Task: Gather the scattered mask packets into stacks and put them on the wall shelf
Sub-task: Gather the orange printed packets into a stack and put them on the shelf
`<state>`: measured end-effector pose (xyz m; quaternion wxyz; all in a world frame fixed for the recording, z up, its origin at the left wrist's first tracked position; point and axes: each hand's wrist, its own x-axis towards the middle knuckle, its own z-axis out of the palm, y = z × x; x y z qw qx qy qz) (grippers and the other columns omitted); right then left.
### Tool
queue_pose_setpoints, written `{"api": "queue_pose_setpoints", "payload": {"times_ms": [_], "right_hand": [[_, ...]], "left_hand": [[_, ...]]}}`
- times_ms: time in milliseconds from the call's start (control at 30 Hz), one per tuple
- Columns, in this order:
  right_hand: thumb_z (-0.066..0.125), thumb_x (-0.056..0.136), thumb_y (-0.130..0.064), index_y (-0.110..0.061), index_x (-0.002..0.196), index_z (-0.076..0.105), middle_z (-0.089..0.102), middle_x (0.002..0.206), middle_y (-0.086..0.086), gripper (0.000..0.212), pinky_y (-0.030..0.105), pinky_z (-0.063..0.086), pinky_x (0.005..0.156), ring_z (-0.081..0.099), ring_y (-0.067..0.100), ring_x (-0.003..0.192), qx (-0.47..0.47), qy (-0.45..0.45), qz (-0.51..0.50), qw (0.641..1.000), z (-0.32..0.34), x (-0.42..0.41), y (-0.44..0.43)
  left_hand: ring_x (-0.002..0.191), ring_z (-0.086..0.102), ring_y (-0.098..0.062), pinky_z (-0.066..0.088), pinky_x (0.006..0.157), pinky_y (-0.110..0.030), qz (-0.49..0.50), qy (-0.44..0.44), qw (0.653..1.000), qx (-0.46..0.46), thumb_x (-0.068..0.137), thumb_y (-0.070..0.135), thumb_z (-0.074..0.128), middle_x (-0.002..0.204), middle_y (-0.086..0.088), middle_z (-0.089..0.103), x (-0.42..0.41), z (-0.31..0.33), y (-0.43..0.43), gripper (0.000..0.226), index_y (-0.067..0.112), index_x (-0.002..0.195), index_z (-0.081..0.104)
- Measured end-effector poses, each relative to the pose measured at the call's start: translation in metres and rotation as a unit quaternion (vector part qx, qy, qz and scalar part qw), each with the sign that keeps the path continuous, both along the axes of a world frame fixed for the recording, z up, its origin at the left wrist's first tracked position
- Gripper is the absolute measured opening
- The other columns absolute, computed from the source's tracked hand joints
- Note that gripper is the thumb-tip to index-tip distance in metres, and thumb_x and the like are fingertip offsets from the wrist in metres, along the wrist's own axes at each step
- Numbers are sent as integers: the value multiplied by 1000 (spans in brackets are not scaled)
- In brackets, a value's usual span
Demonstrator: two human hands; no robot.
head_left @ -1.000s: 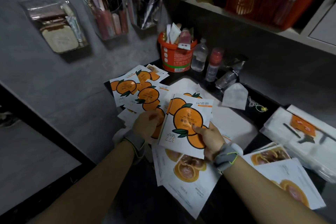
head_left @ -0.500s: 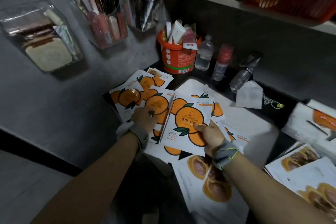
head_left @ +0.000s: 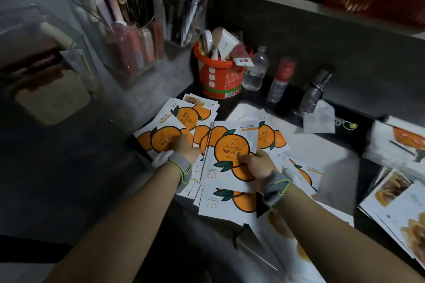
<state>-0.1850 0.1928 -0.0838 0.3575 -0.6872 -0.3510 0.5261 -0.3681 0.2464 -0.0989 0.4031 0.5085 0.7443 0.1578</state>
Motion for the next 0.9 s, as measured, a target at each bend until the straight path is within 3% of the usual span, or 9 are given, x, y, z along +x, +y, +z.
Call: {"api": "queue_pose_setpoints", "payload": {"times_ms": [67, 167, 233, 300, 467, 567, 633, 767, 900], "right_hand": [[61, 85, -10, -24, 101, 61, 67, 105, 6, 22, 45, 47, 96, 61, 33, 102, 0, -11, 1, 1000, 3, -3, 3], [63, 83, -11, -25, 102, 61, 68, 110, 8, 24, 47, 46, 99, 61, 34, 103, 10, -34, -3, 999, 3, -5, 4], [65, 82, -11, -24, 106, 58, 67, 107, 6, 28, 45, 46, 98, 61, 32, 102, 15, -31, -20, 999, 1, -5, 5], [68, 82, -11, -20, 110, 52, 64, 106, 7, 34, 40, 48, 93, 60, 30, 100, 25, -14, -41, 999, 2, -1, 6], [76, 74, -17, -12, 120, 57, 69, 109, 13, 50, 51, 52, 93, 67, 35, 97, -2, 31, -71, 997, 0, 11, 3], [72, 77, -17, -8, 97, 67, 73, 94, 14, 23, 50, 53, 91, 68, 35, 89, -22, 12, -56, 998, 4, 27, -4], [65, 85, -12, -7, 98, 67, 72, 90, 12, 14, 42, 53, 87, 67, 32, 83, -24, 3, -54, 998, 6, 38, -10], [60, 89, -10, -5, 106, 65, 68, 99, 15, 18, 33, 51, 75, 63, 32, 88, -36, -33, -39, 998, 9, 50, -21], [57, 91, -8, -6, 106, 61, 61, 100, 12, 15, 19, 40, 54, 55, 22, 76, -30, -65, -38, 997, 8, 49, -28]], "left_hand": [[101, 55, -31, 45, 90, -39, -17, -8, 1000, 13, 90, 13, 57, 105, -23, 60, 1, 0, 0, 24, -9, 100, 57], [109, 54, -46, 45, 91, -45, -25, -13, 999, 43, 92, 5, 47, 118, -35, 56, 1, 1, 1, 29, -20, 105, 54], [108, 55, -42, 45, 88, -40, -33, -36, 997, 54, 93, 4, 42, 115, -25, 62, 0, 1, 2, 26, -8, 103, 63], [93, 48, -27, 37, 81, -30, -49, -67, 995, 52, 94, 2, 40, 87, -5, 57, 4, 1, 1, 28, 11, 80, 62], [117, 54, -34, 43, 95, -30, -38, -138, 987, 76, 96, 4, 43, 125, -18, 60, 17, 14, -6, 31, -2, 121, 59], [103, 57, -31, 47, 96, -39, -63, -158, 984, 52, 95, 4, 44, 114, -19, 62, 18, 18, -9, 29, -3, 118, 61], [106, 58, -30, 48, 97, -37, -73, -152, 984, 61, 94, 0, 43, 115, -19, 64, 16, 14, -10, 28, -3, 110, 65], [108, 61, -34, 50, 90, -34, -46, -114, 988, 94, 90, -8, 34, 116, -16, 67, 6, 5, -10, 39, 1, 101, 70], [116, 57, -34, 47, 98, -37, -49, -88, 992, 76, 89, -9, 31, 123, -16, 63, 1, 1, -14, 42, 2, 108, 68]]}}
